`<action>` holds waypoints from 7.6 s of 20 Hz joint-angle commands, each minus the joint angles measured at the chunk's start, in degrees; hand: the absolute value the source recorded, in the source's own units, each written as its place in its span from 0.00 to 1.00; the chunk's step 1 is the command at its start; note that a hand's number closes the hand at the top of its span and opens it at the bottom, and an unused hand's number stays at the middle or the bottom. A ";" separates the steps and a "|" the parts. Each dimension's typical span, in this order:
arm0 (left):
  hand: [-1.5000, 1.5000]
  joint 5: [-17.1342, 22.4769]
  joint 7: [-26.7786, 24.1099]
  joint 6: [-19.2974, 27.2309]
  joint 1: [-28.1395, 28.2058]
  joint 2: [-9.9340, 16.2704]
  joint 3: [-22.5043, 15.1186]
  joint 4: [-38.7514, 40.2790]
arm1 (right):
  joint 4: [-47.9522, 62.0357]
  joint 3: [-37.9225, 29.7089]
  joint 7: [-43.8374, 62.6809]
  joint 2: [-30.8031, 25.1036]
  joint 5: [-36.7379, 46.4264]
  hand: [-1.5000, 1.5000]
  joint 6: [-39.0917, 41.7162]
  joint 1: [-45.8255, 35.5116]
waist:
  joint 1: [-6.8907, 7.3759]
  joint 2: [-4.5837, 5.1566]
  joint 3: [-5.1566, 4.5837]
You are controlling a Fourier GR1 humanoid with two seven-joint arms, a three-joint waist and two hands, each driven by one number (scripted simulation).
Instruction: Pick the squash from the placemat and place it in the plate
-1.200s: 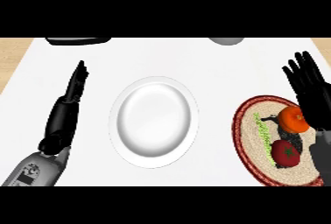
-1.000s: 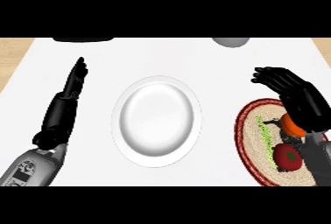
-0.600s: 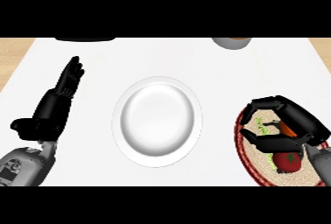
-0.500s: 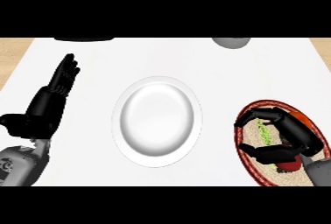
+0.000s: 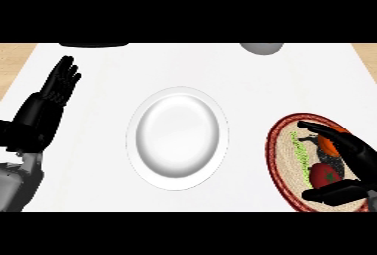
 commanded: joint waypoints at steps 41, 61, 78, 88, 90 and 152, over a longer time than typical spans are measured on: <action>0.50 -7.61 3.88 -7.00 -0.44 -8.05 7.02 -1.73 | 13.55 5.57 27.99 -12.36 49.65 0.00 12.32 -17.08 | 0.69 0.13 -0.02; 0.50 -11.28 2.34 -10.32 0.71 -11.69 10.46 -0.63 | 26.51 2.40 19.75 0.37 61.82 1.00 -12.95 -16.52 | 0.31 0.11 0.00; 0.50 -12.26 6.17 -11.40 0.70 -12.11 12.23 -3.02 | 7.55 -11.55 26.08 -3.79 51.09 1.00 -7.57 -12.61 | -0.35 -0.22 -0.08; 0.50 -10.88 2.36 -14.19 3.90 -10.49 14.83 -1.28 | -19.40 -14.08 29.30 4.24 30.68 1.00 4.06 -10.11 | -1.02 -0.54 -0.16; 0.50 -11.42 5.80 -12.95 -1.34 -11.26 14.09 -1.11 | -27.41 -10.27 36.05 7.62 31.46 1.00 5.05 -8.91 | -1.18 -0.39 -0.12; 0.50 -16.10 6.29 -15.01 1.28 -16.24 15.19 -3.98 | 22.70 12.66 37.84 22.70 -5.09 0.00 -33.98 -39.79 | -0.02 -0.12 -0.02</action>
